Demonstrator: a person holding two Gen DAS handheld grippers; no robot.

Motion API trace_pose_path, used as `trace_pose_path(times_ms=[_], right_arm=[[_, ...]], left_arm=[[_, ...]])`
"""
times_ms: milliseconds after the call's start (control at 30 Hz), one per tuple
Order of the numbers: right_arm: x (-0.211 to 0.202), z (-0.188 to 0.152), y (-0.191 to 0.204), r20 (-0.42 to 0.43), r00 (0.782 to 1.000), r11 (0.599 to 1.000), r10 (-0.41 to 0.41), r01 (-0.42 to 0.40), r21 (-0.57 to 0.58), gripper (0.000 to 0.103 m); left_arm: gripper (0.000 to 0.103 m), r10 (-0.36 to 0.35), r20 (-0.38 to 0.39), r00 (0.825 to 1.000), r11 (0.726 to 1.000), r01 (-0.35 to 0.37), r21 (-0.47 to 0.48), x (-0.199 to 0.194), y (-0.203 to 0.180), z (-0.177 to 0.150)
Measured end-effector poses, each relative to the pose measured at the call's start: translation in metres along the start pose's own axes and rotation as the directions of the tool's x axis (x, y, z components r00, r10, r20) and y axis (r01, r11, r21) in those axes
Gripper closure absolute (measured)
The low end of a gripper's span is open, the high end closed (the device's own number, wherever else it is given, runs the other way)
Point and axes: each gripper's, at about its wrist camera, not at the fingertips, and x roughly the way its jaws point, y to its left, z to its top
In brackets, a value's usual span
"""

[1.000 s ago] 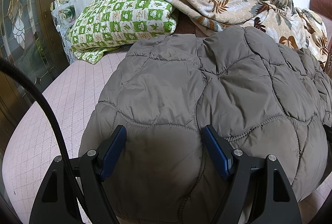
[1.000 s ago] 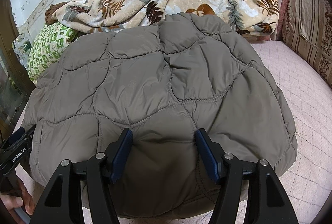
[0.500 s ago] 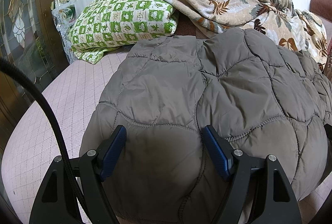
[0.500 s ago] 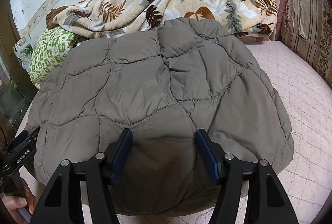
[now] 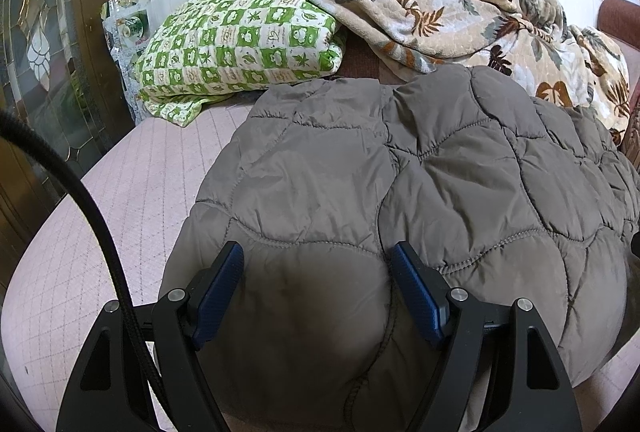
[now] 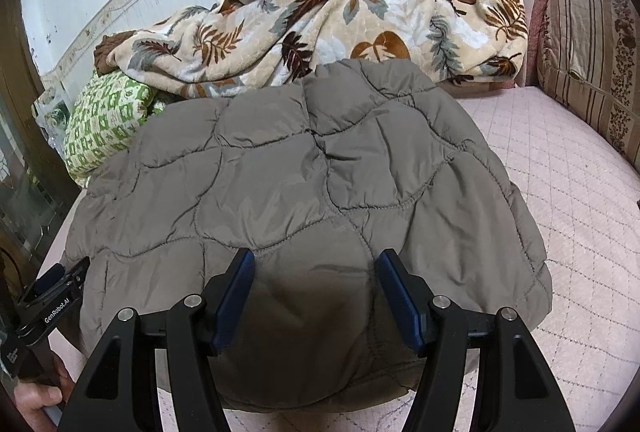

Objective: Fold large clothes

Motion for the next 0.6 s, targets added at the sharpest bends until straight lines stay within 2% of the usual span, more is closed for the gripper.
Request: trace_pose_path(times_ms=[300,600], right_arm=[[-0.001,0.002,-0.007,0.011,1.000,1.000,-0.016,0.015,0.022,0.035],[0.006,-0.002,-0.011,-0.029,0.999,0.999,-0.022,0.023,0.033,0.035]], left_arm=[[0.027,0.015,-0.003,1.000,1.000,-0.015,-0.016,0.001,0.007,0.001],[0.027,0.017,-0.016,1.000,1.000,-0.017,-0.009,0.004,0.007,0.001]])
